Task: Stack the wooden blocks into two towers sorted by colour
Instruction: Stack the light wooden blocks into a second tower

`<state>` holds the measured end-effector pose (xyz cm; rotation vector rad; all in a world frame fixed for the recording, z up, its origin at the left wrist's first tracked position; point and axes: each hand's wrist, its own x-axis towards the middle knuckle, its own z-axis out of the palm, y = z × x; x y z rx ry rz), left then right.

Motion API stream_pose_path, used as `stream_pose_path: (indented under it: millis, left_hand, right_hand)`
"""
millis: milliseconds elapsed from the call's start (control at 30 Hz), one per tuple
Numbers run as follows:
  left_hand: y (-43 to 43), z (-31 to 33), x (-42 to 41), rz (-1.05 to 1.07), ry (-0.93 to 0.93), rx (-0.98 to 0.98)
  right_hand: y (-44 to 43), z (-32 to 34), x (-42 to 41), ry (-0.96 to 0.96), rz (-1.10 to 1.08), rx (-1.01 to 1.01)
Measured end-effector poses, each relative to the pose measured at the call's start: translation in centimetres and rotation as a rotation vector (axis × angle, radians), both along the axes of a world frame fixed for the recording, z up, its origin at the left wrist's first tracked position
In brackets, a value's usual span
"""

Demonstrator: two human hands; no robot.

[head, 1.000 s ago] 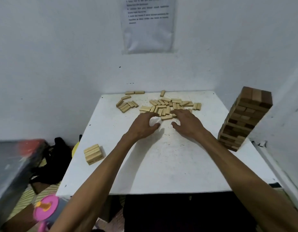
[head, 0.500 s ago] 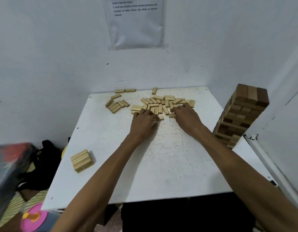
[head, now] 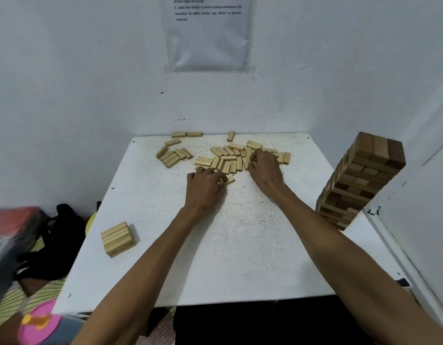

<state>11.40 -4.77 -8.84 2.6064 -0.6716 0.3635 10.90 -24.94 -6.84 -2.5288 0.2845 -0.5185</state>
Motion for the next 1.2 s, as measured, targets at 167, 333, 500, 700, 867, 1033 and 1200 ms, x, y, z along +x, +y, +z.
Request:
stream_pose_path:
  millis: [167,333,500,700,867,1033,1200]
  left_hand:
    - [0.1,-0.4,0.0,0.011,0.002,-0.027]
    - [0.3,-0.6,-0.3,0.016,-0.001,-0.060]
    - [0.9,-0.6,-0.4,0.005,0.001,-0.088]
    - [1.2,-0.5,-0.7,-0.001,0.017,-0.108]
    - [1.3,-0.7,-1.2,0.011,0.046,-0.135]
    - [1.3,-0.6,-1.6,0.014,0.054,-0.165]
    - [1.8,-0.4,-2.4,0.019,0.059,-0.196]
  right_hand:
    - [0.3,-1.0,0.0,0.008,0.008,-0.029]
    - [0.4,-1.4,-0.2,0.009,-0.021,-0.114]
    - [0.8,-1.3,0.1,0.035,-0.053,-0.153]
    - [0.8,-1.9,-0.9,-0.008,-0.046,-0.136]
    - [0.4,-2.4,-1.7,-0.029,0.028,-0.129]
    - [0.2,-2.1,-1.5,-0.010,0.082,-0.036]
    - [-0.2,-2.0,-1.5,-0.048,0.138,-0.001]
